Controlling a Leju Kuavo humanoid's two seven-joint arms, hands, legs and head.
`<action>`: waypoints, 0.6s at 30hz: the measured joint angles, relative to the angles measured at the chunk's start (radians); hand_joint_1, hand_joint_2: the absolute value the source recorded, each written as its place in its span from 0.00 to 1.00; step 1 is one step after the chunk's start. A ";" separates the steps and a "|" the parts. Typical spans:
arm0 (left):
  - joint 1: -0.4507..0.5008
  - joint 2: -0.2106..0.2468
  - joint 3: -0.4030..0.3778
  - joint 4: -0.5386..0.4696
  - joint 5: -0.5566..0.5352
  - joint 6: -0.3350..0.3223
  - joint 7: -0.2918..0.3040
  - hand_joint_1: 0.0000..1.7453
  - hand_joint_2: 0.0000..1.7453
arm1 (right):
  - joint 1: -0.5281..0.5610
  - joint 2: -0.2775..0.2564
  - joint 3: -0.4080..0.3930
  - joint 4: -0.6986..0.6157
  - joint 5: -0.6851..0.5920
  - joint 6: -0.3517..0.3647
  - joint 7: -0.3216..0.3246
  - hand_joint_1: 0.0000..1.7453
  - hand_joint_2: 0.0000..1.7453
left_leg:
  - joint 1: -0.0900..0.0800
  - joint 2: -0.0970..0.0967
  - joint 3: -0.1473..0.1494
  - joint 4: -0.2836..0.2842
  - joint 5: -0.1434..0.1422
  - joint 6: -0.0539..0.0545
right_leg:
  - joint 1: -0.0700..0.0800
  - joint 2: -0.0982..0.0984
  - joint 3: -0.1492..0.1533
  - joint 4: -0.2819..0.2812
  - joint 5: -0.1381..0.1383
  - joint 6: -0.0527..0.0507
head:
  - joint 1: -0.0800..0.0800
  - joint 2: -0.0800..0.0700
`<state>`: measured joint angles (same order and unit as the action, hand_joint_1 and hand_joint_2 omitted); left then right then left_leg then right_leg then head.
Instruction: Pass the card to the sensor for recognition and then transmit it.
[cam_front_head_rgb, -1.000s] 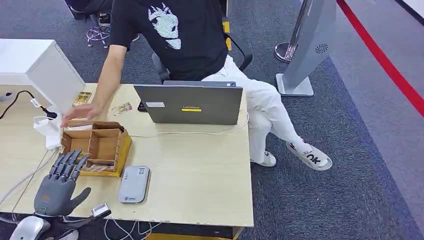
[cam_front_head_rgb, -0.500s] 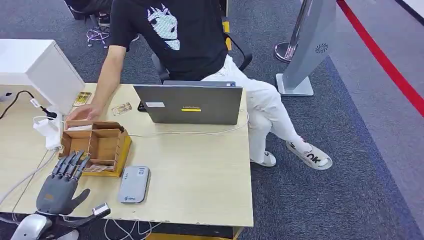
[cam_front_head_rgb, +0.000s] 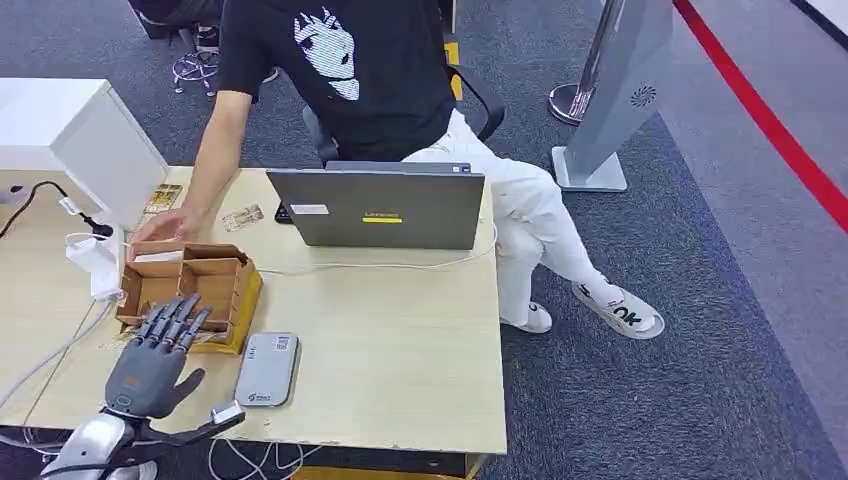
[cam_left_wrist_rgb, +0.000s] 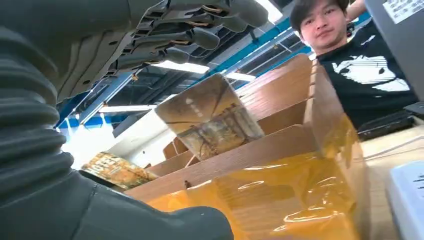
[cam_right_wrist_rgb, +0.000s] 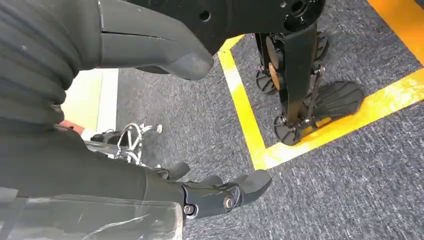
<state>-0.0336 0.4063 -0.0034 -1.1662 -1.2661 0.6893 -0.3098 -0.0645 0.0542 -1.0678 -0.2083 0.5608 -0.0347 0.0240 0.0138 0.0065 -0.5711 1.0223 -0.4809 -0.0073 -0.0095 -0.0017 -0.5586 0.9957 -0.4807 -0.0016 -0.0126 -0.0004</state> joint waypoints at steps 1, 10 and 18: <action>-0.001 0.000 -0.002 0.000 0.000 0.000 0.000 0.00 1.00 | 0.000 0.000 0.000 0.000 0.000 0.000 0.000 0.00 1.00 | 0.000 0.000 0.000 0.000 0.000 0.000 | 0.000 0.000 0.000 0.000 0.000 0.000 | 0.000 0.000; -0.003 0.004 -0.015 -0.001 0.009 0.000 0.009 0.02 1.00 | 0.000 0.000 -0.003 0.000 0.005 0.000 0.000 0.00 1.00 | 0.000 0.000 0.000 0.000 0.000 0.000 | 0.000 0.000 0.000 0.000 0.000 0.000 | 0.000 0.000; -0.002 0.010 -0.019 -0.005 0.021 0.000 0.015 1.00 1.00 | 0.000 0.000 -0.009 0.000 0.007 -0.001 0.000 0.00 1.00 | 0.000 0.000 0.000 0.000 0.000 0.000 | 0.000 0.000 0.000 0.000 0.000 0.000 | 0.000 0.000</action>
<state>-0.0358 0.4162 -0.0225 -1.1708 -1.2455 0.6893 -0.2945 -0.0643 0.0542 -1.0765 -0.2083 0.5676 -0.0355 0.0240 0.0139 0.0064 -0.5712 1.0223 -0.4809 -0.0073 -0.0094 -0.0017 -0.5584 0.9957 -0.4807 -0.0016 -0.0122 -0.0004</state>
